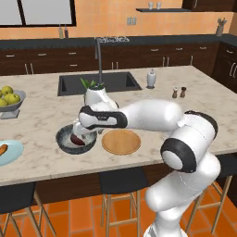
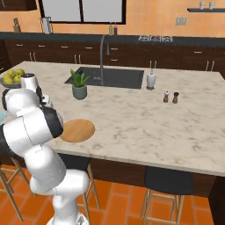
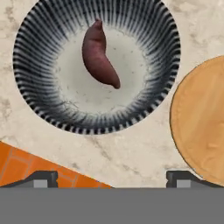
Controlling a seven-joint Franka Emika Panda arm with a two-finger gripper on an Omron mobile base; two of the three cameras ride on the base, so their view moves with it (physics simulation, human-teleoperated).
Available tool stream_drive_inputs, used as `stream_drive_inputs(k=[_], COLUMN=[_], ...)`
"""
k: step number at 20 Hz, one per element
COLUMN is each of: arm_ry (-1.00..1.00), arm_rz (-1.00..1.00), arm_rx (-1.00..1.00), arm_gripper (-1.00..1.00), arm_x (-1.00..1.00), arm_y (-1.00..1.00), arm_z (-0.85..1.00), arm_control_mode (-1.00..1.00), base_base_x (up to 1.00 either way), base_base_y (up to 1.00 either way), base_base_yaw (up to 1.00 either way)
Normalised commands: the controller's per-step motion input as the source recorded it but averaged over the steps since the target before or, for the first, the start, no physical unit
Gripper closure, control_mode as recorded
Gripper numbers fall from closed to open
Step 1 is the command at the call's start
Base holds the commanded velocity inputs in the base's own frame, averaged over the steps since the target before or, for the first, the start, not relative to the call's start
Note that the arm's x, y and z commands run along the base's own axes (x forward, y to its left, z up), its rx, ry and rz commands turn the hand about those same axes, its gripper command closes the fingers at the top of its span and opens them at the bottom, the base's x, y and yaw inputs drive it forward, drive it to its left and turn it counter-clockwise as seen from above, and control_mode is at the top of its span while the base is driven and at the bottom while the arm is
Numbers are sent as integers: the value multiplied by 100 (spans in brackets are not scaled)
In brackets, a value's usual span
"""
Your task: Pick the chicken drumstick and potato from their plates and place them in the bowl. Then put the bowl in the fridge.
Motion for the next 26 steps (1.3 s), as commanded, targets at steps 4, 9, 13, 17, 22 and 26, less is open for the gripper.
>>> stream_drive_inputs(k=[4, 9, 13, 17, 22, 26], arm_ry=[0, 0, 0, 4, 4, 0], arm_rz=[-4, -6, -10, -26, -17, 0], arm_rx=[3, 5, 2, -11, 0, 0], arm_gripper=[-100, -100, -100, -100, -100, -100], arm_x=[-71, -62, -22, -15, -19, 0], arm_y=[-100, -87, -66, -81, -59, 0], arm_z=[56, 54, 35, 33, 19, 0], arm_control_mode=[-100, -100, -100, -100, 100, 100], base_base_x=[0, 0, 0, 0, -10, -75], base_base_y=[0, 0, 0, 0, 0, 68], base_base_yaw=[0, 0, 0, 0, -1, 0])
